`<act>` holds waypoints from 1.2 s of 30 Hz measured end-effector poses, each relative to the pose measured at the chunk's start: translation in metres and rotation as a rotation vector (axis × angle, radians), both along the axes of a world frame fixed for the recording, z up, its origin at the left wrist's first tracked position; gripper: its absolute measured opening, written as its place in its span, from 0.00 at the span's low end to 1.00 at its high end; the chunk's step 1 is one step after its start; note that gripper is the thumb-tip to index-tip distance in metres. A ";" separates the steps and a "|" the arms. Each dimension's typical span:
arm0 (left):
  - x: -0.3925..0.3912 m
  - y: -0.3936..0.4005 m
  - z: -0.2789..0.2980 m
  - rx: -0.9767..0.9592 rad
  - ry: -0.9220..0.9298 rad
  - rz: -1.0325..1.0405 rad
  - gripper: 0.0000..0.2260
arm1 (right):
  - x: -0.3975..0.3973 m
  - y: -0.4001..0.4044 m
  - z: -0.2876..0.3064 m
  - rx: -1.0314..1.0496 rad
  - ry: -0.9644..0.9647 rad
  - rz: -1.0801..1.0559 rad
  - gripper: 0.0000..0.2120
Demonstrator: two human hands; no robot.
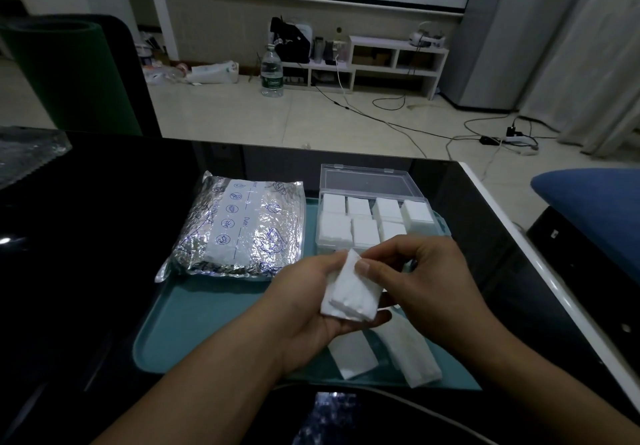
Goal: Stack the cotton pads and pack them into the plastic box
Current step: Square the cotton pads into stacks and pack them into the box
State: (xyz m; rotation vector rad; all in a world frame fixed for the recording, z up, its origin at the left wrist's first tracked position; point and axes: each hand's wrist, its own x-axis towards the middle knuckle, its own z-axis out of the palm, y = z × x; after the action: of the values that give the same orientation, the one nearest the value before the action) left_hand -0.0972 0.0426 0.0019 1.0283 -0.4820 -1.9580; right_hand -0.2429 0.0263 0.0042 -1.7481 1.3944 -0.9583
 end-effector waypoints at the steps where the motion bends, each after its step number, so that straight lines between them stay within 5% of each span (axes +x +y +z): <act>1: 0.000 0.000 0.000 0.000 -0.001 0.002 0.16 | 0.000 0.000 -0.001 -0.011 0.005 0.002 0.03; 15: 0.003 -0.004 -0.004 0.000 -0.002 0.024 0.17 | -0.001 -0.001 -0.009 -0.092 0.222 -0.027 0.06; 28: 0.005 -0.005 -0.010 -0.013 -0.073 0.002 0.17 | -0.013 -0.001 0.022 0.170 -0.208 0.121 0.06; 36: -0.002 -0.001 -0.005 0.027 -0.026 -0.094 0.26 | 0.003 0.003 0.019 0.226 -0.144 0.118 0.04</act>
State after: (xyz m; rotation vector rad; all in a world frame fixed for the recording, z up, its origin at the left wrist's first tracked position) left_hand -0.0988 0.0418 -0.0031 1.0666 -0.5286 -2.0405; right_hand -0.2397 0.0297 0.0229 -1.5437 1.2423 -0.8123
